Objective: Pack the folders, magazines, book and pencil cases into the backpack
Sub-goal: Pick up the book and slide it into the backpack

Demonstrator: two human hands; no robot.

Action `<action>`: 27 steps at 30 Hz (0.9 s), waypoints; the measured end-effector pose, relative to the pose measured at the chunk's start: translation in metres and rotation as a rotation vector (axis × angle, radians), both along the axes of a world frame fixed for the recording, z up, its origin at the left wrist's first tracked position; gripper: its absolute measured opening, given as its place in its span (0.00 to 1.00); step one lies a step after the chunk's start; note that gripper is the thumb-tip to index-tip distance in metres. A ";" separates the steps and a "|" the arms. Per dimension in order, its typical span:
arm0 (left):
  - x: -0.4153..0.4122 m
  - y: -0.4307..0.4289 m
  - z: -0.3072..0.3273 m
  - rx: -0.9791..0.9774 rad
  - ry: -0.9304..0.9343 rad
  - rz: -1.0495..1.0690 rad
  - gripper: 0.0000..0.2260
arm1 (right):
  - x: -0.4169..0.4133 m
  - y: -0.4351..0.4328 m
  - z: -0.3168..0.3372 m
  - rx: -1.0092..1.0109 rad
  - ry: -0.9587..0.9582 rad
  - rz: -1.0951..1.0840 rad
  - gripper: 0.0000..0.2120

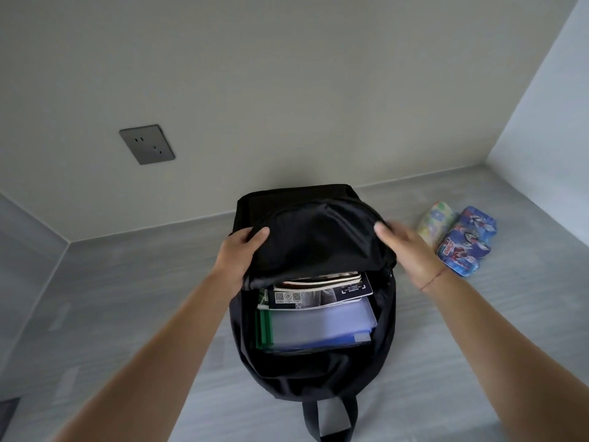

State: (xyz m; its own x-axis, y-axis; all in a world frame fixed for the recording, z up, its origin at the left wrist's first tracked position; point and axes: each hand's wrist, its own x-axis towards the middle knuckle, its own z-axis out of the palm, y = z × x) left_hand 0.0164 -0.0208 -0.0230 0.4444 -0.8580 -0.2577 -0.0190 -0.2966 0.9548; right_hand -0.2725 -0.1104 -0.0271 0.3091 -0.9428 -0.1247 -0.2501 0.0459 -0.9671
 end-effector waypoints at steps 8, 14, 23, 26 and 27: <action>0.004 0.059 0.005 0.460 -0.495 -0.983 0.09 | -0.042 0.053 -0.025 -0.002 0.469 0.641 0.10; -0.025 0.067 -0.015 0.686 -0.767 -1.133 0.20 | -0.028 0.068 -0.041 -0.269 0.861 0.833 0.30; -0.036 0.039 -0.006 0.335 -0.813 -0.661 0.06 | -0.027 0.063 -0.032 -0.193 0.855 0.949 0.18; -0.052 0.024 -0.004 0.134 -0.790 -0.408 0.06 | -0.028 0.052 -0.024 -0.110 0.521 0.643 0.14; -0.056 0.019 -0.004 0.057 -0.828 -0.325 0.07 | -0.029 0.046 -0.020 -0.085 0.412 0.530 0.13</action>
